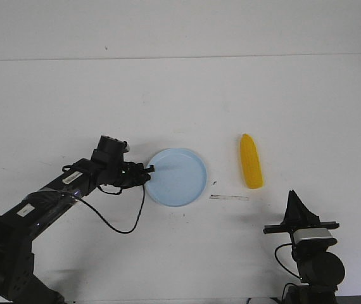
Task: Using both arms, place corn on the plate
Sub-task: 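Push the blue plate with the left gripper toward the yellow corn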
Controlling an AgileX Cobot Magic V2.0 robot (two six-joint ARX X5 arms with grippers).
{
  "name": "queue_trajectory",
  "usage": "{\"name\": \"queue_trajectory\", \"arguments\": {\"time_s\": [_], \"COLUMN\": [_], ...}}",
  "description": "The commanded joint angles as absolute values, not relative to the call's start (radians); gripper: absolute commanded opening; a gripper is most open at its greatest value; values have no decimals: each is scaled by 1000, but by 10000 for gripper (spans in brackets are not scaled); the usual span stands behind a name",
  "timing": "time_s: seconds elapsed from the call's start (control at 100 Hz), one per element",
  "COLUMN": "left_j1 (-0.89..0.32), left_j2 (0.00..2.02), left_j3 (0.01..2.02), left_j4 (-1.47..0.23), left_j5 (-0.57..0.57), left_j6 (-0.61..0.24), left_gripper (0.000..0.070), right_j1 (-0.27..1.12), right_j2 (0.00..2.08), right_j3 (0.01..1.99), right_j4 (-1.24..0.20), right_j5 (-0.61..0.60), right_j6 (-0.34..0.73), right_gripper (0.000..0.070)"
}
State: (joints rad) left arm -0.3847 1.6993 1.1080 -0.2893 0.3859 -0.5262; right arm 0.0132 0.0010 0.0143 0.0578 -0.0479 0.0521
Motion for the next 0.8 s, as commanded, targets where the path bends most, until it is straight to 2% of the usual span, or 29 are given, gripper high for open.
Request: {"name": "queue_trajectory", "arguments": {"time_s": [0.0,0.1,0.21,0.27,0.46,0.66,0.7,0.77,0.79], "left_j1": [-387,-387,-387,-387,-385,-362,-353,-334,-327], "left_j2": [1718,1718,1718,1717,1660,1507,1474,1419,1404], "left_j3": [1121,1121,1121,1121,1121,1120,1116,1095,1087], "left_j4": [-282,-283,-283,-284,-282,-274,-264,-222,-207], "left_j5": [365,363,363,363,352,252,229,198,189], "left_j6": [-540,-539,-539,-539,-523,-450,-430,-387,-371], "left_gripper": [3,25,178,218,216,192,147,11,0], "right_j1": [15,15,15,15,15,15,15,15,15], "right_j2": [1,1,1,1,1,1,1,1,1], "right_j3": [13,13,13,13,13,13,13,13,13], "right_j4": [70,70,70,70,70,70,70,70,70], "right_j5": [-46,-46,-46,-46,-46,-46,-46,-46,-46], "right_j6": [51,51,52,51,51,51,51,51,51], "right_gripper": [15,15,15,15,15,15,15,15,15]}}
